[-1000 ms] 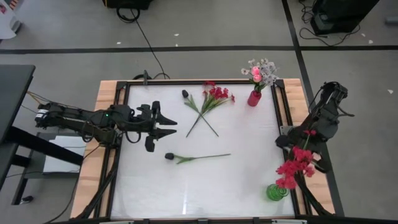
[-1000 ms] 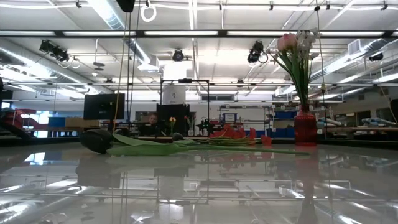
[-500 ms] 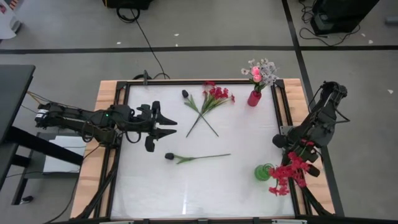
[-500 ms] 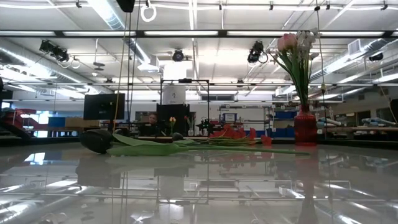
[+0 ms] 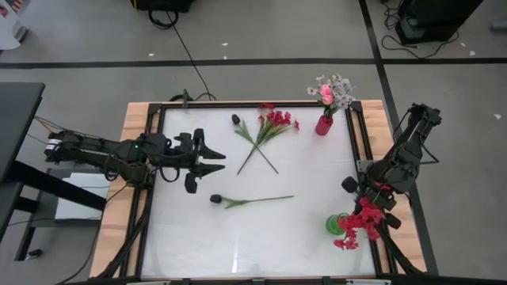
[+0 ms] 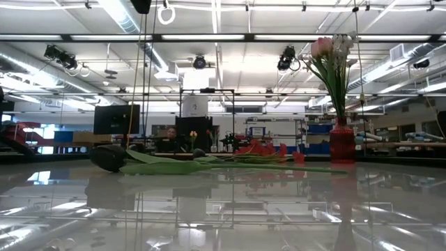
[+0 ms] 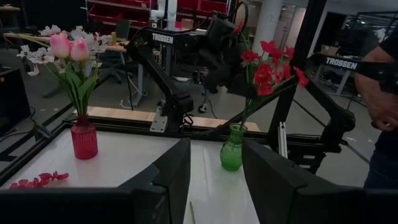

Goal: Sort flowers into vase by color
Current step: Put the right red flowers into the green vase, then put the red flowers into the green vase

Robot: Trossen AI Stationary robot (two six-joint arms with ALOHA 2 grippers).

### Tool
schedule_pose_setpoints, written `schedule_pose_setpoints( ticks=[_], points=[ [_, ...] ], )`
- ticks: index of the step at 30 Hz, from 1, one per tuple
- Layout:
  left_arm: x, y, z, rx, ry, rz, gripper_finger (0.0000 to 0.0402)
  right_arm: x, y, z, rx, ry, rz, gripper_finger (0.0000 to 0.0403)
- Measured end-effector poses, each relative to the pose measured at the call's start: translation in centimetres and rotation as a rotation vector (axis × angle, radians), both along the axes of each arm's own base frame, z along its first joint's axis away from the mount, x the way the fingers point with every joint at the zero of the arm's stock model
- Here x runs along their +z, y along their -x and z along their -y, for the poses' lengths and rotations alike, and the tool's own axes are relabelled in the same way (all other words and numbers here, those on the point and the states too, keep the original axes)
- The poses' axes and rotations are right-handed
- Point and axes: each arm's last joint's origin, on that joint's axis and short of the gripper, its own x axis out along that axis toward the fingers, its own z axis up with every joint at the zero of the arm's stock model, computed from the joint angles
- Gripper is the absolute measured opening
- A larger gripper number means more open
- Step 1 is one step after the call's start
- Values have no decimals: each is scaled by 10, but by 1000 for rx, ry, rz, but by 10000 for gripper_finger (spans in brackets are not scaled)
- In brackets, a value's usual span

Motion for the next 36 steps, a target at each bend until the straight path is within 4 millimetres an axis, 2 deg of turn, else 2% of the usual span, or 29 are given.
schedule_pose_setpoints(
  ticks=[5, 9, 14, 22, 29, 36],
  points=[
    [0, 0, 0, 0, 0, 0, 148, -1, 0, 0, -12, -6, -23, 103],
    [0, 0, 0, 0, 0, 0, 148, 0, 1, 0, 46, -5, -12, 162],
    [0, 0, 0, 0, 0, 0, 148, 16, 7, -1, 178, -91, -68, 211],
    [0, 0, 0, 0, 0, 0, 148, 54, 20, 9, 258, -175, -193, 218],
    [0, 0, 0, 0, 0, 0, 148, 92, 28, 20, 241, -259, -110, 217],
    [0, 0, 0, 0, 0, 0, 148, 107, 30, 26, 192, -303, -77, 218]
  ],
)
